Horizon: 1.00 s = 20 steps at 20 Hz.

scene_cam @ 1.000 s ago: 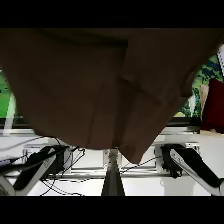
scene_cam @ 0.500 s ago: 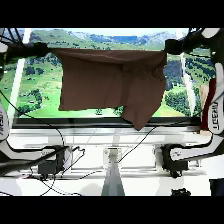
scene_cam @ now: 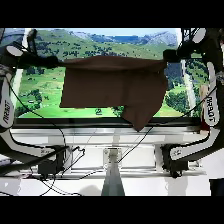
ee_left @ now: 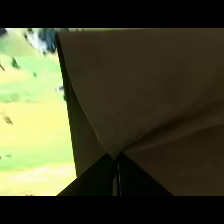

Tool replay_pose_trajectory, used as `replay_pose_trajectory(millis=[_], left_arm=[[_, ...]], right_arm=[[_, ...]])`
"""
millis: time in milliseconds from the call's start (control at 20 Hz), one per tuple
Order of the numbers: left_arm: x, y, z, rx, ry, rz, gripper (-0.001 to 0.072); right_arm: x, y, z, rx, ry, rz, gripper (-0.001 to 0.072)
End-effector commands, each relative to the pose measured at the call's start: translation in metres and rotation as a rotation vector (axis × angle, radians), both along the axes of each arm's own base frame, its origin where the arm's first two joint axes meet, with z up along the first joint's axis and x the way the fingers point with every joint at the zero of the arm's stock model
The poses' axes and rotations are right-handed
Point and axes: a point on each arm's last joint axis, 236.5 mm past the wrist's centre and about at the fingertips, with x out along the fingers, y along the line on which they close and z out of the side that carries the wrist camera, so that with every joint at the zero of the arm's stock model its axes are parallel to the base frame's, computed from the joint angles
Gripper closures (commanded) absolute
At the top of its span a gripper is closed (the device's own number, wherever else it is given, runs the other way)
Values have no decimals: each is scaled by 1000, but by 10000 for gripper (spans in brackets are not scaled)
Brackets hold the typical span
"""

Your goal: Fold the clothes and pants, and hang the long-sleeved shirts on hangers.

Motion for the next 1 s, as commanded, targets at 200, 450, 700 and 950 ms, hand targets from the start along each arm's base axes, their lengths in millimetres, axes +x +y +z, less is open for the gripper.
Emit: replay_pose_trajectory(millis=[200,450,700,950], left_arm=[[-24,-14,-31,-36,138,-58,9],[-28,-9,12,-47,87,-64,72],[-48,27,91,-23,-28,-12,554],[-91,47,141,-8,-52,-7,697]], right_arm=[[-72,-32,-54,-36,288,-33,550],[-98,-84,-30,-130,326,-107,342],[-156,-99,-10,0,310,-254,350],[-247,14,-48,407,437,-191,589]])
